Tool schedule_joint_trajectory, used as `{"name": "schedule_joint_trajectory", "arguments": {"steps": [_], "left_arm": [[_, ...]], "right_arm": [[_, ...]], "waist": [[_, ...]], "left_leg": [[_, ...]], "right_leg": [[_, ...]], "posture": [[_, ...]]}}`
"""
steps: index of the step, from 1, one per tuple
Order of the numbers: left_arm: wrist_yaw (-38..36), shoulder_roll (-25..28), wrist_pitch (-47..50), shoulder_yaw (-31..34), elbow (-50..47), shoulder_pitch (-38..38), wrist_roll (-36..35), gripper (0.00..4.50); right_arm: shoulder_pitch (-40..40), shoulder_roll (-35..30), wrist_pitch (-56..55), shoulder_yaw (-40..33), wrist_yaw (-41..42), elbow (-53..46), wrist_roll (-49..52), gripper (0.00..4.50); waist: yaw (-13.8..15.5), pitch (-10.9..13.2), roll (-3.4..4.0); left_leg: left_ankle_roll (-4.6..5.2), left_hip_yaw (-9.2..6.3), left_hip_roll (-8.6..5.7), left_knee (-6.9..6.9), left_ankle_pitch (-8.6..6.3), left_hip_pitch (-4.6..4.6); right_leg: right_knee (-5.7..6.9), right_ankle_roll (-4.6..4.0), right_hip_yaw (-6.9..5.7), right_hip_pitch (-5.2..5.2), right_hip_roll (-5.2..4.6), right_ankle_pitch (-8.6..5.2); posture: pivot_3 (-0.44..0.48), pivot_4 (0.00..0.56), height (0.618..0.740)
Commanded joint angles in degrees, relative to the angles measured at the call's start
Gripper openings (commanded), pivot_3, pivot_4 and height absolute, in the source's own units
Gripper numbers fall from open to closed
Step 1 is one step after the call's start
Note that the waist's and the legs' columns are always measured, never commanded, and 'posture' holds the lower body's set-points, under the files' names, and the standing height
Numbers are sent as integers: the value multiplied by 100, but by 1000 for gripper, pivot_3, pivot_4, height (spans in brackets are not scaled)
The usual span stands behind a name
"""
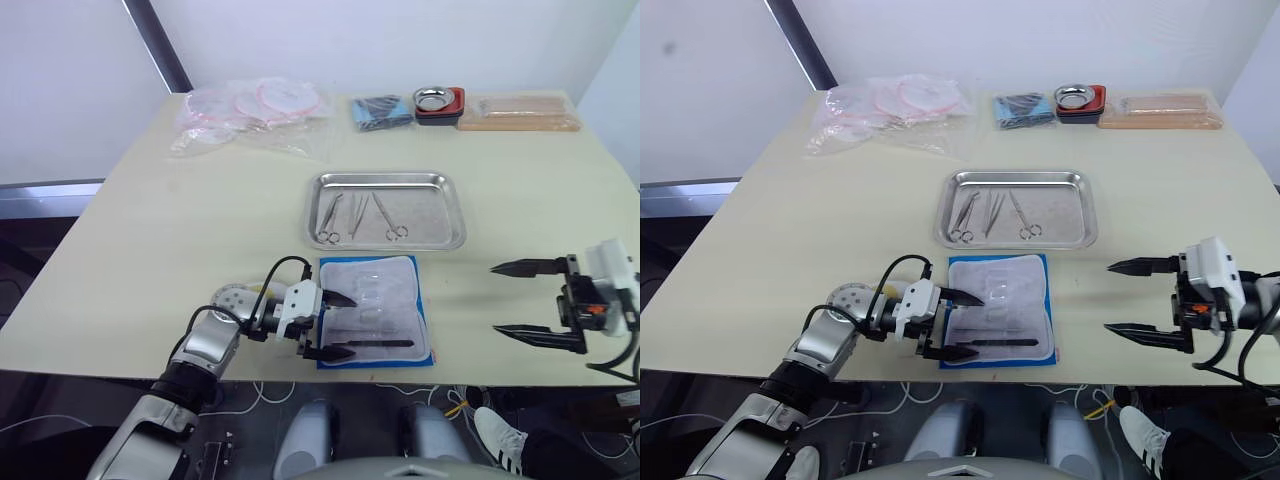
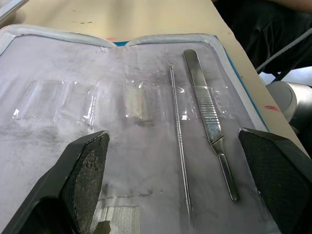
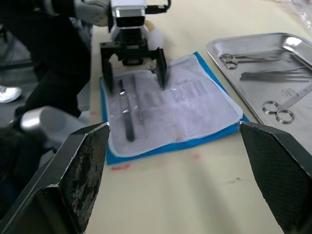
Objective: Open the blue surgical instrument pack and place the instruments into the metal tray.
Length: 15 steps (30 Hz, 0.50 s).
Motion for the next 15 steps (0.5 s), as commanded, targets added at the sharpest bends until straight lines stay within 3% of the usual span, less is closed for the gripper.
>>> {"name": "schedule_joint_trajectory", "arguments": {"steps": [1, 6, 15], "left_arm": [[125, 131, 303, -346, 971, 237, 671, 4500], [138, 123, 247, -378, 1044, 163, 716, 4500], [106, 140, 192, -465, 1087, 97, 765, 4500]], "right_arm": [[-130, -159, 123, -139, 175, 23, 287, 4415], [-269, 50, 49, 188, -104, -77, 134, 4415], [-693, 669, -88, 1682, -1313, -137, -1251, 4415]], "waist": [[3, 1, 1], [3, 1, 1], [5, 1, 4]], "left_leg": [[0, -2, 0, 0, 0, 0], [-1, -10, 0, 0, -1, 1], [-11, -24, -1, -2, -5, -2]], "right_leg": [[0, 0, -5, 2, -2, 0], [-2, 0, -12, 5, -5, 0], [-3, 0, -44, 6, -45, 0]], "posture": [[0, 150, 740], [0, 150, 740], [0, 150, 740]]}}
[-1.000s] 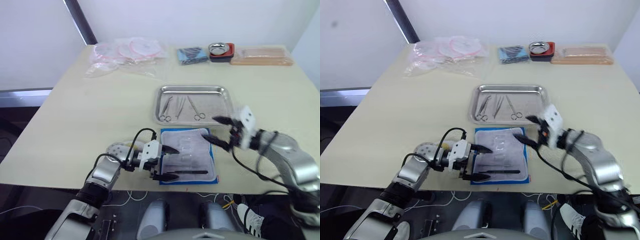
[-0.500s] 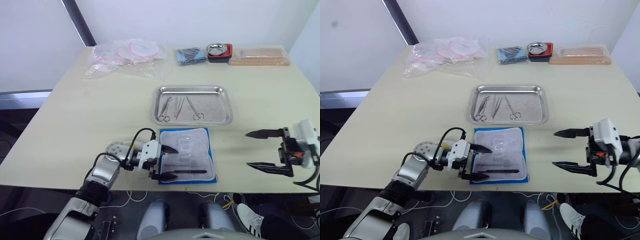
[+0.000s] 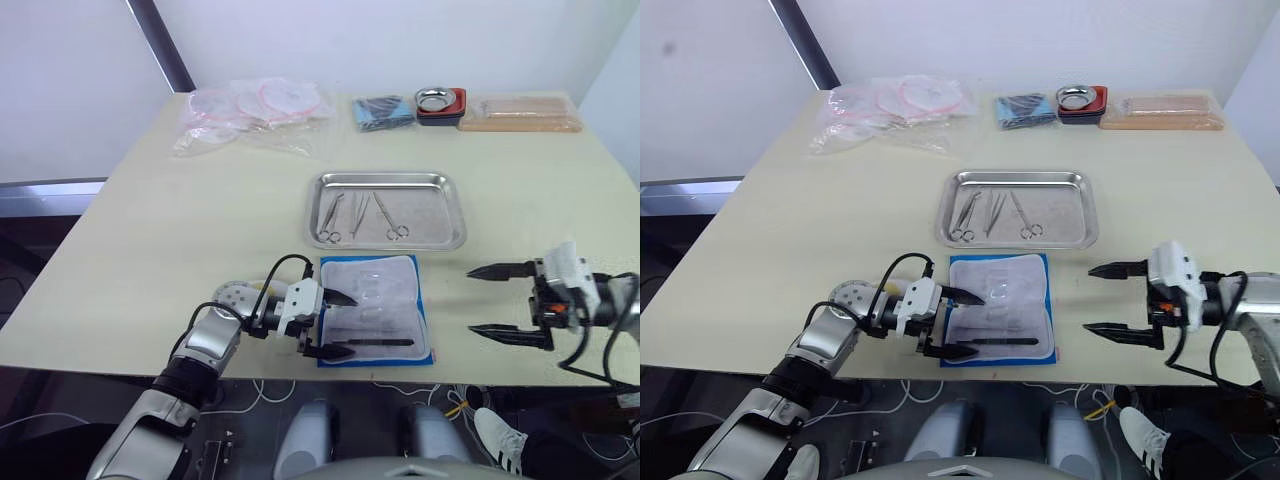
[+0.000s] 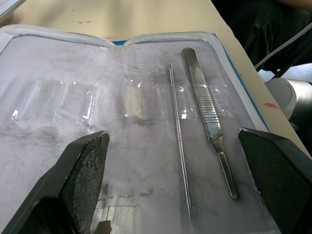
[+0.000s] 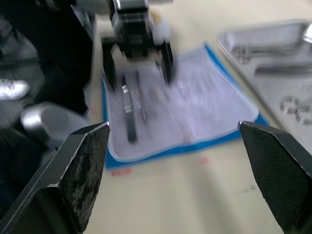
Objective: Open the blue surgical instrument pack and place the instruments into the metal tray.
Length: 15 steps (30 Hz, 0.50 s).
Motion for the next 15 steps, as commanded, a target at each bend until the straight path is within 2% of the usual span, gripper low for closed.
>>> {"name": "schedule_joint_trajectory", "arguments": {"steps": [1, 7, 15], "left_arm": [[146, 135, 291, -393, 902, 242, 764, 4500], [137, 154, 328, -432, 848, 233, 722, 4500], [125, 172, 335, -455, 832, 225, 721, 4500]], "right_arm": [[-214, 280, -64, 463, -368, -190, -301, 4415], [-604, 865, -257, 1389, -916, 131, -1148, 4415], [-862, 1276, -904, 2090, -1072, 690, -1863, 4415]], "waist": [[10, 0, 0], [14, -2, 1], [11, -4, 0]], "left_leg": [[1, 0, 0, -1, 1, -1], [8, -2, -5, 1, 5, -9], [9, -4, -7, 2, 6, -9]], "right_leg": [[0, 0, -5, 0, -2, 0], [0, 0, -21, 3, 8, 0], [0, 0, -24, 4, 12, 0]], "posture": [[0, 150, 740], [0, 150, 740], [0, 150, 740]]}}
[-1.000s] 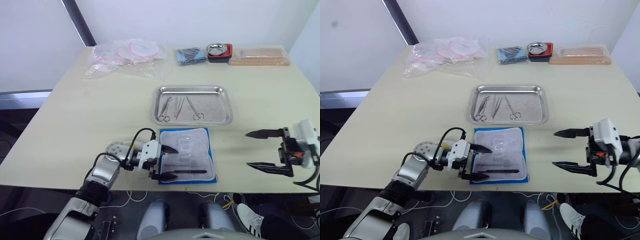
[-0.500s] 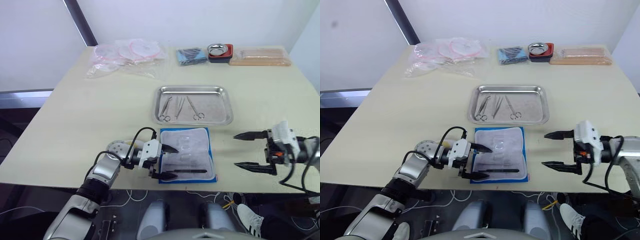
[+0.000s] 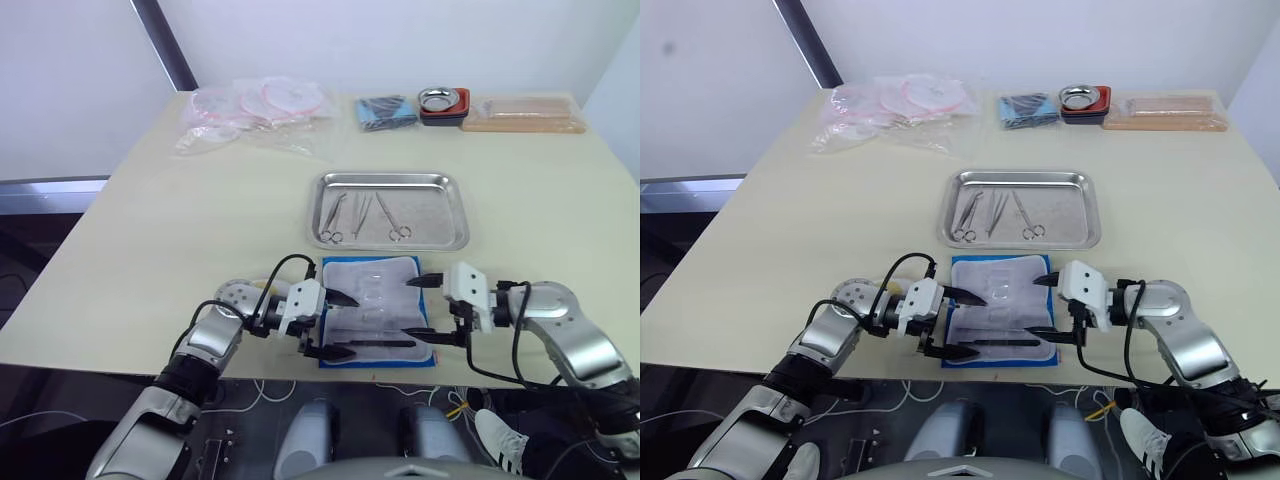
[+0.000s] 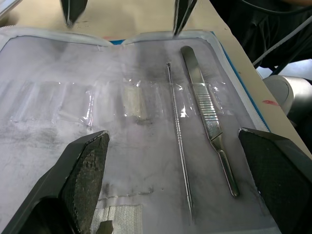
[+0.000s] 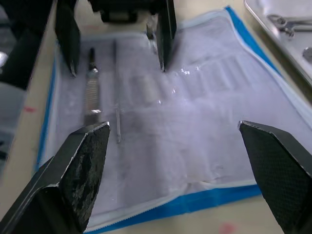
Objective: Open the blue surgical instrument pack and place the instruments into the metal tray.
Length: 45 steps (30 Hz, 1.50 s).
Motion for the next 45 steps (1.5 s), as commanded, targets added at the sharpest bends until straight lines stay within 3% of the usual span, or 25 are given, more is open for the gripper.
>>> {"name": "schedule_joint_trajectory", "arguments": {"steps": [1, 12, 15, 16, 21, 23, 30, 45], "left_arm": [[155, 139, 379, -353, 825, 296, 719, 4500], [181, 115, 325, -328, 918, 269, 714, 4500], [188, 111, 313, -330, 929, 267, 719, 4500], [191, 106, 309, -330, 929, 267, 717, 4500], [213, 40, 281, -298, 931, 277, 658, 4500], [235, 30, 274, -304, 937, 280, 676, 4500], [241, 17, 213, -316, 981, 259, 686, 4500], [274, -52, 67, -334, 1144, 256, 735, 4500]], "right_arm": [[-73, 125, -315, 195, -7, 63, -156, 4415], [-167, 218, -580, 423, 46, 711, -427, 4415], [-102, 63, -615, 541, 273, 820, -485, 3774], [-69, 16, -668, 577, 352, 847, -499, 3133], [37, -72, -783, 695, 441, 928, -590, 1093], [27, -67, -866, 722, 405, 1005, -660, 79], [43, -95, -1060, 724, 442, 1035, -621, 79], [-139, -302, -614, 491, 489, 2, -339, 79]], "waist": [[2, 0, 0], [1, -7, -1], [1, -9, 1], [2, -11, 1], [0, -31, -4], [-6, -32, -5], [-6, -32, -5], [13, -29, 3]], "left_leg": [[0, -3, 0, 0, 0, 0], [1, -5, 1, 1, 1, 4], [1, -5, 1, 1, 1, 4], [1, -5, 1, 1, 1, 4], [1, -5, 1, 1, 1, 12], [0, -5, 2, 1, 0, 18], [-2, -5, 3, 1, -1, 21], [-1, -1, -2, 1, -1, 13]], "right_leg": [[0, 0, 0, 0, 2, 0], [0, -1, 1, 3, 7, 0], [1, -1, 1, 3, 8, 1], [1, -1, 2, 4, 8, 1], [0, -1, 2, 14, 7, 1], [0, -1, 3, 17, 6, 0], [0, -1, 2, 17, -24, 0], [0, -1, -12, 16, -27, 0]], "posture": [[0, 150, 740], [0, 150, 740], [0, 150, 740], [0, 150, 740], [0, 150, 740], [0, 150, 740], [0, 150, 740], [0, 150, 740]]}}
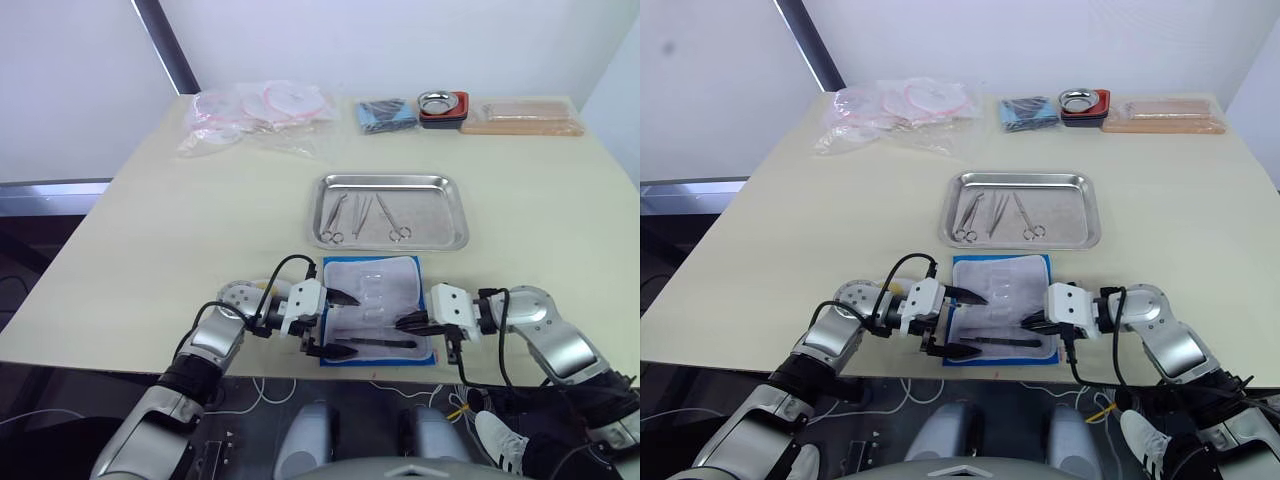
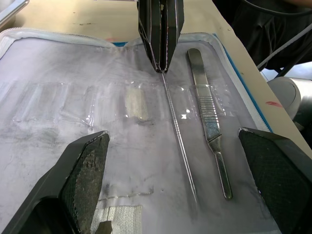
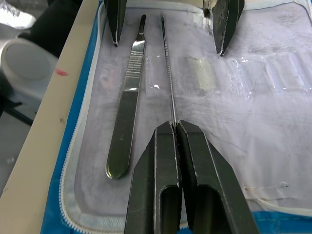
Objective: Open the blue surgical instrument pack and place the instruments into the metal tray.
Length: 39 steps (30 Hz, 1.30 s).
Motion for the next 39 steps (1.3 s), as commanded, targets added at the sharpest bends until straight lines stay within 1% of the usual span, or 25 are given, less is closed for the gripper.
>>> {"name": "schedule_joint_trajectory", "arguments": {"steps": [1, 5, 14, 22, 29, 35, 39], "left_arm": [[203, 61, 257, -328, 931, 271, 726, 4500], [207, 45, 243, -333, 964, 253, 736, 4500], [221, -9, 257, -342, 990, 239, 737, 4500], [227, -25, 247, -345, 1028, 209, 756, 4500], [322, -71, 263, -307, 1112, 144, 777, 4500], [295, -54, 238, -311, 1125, 138, 788, 4500], [295, -59, 230, -324, 1105, 159, 795, 4500]], "right_arm": [[-38, -107, 104, -51, 35, -346, -27, 79], [-76, -169, 281, -49, 21, -600, -23, 79], [-219, -541, 636, -164, 105, -1126, -61, 79], [-325, -851, 759, -270, 148, -1296, -124, 79], [-347, -1209, 579, -537, 291, -1298, -62, 79], [-156, -1577, 452, -814, 462, -1421, 100, 79], [39, -1904, 419, -1158, 558, -1538, 198, 79]], "waist": [[0, 1, 1], [1, 3, 5], [6, 8, 11], [11, 9, 12], [17, 12, 13], [15, 14, 15], [23, 14, 15]], "left_leg": [[0, -1, 0, 0, 0, -1], [0, -2, 0, 0, 0, -2], [-5, -1, -1, 0, -3, -8], [-7, -1, -2, 0, -3, -15], [-14, -1, -5, 0, -7, -20], [-25, -1, -5, -1, -13, -24], [-25, -3, -5, -1, -13, -24]], "right_leg": [[0, 0, -2, 0, 0, 0], [0, 0, -7, 0, 1, 0], [-2, 1, -12, -1, -6, 0], [-3, 1, -24, -1, -14, 0], [-4, 2, -35, -1, -25, -1], [-4, 2, -49, -1, -37, -1], [-5, 2, -58, -1, -38, -1]], "posture": [[0, 150, 740], [0, 150, 740], [0, 150, 740], [0, 150, 740], [0, 150, 740], [0, 150, 740], [0, 150, 740]]}}
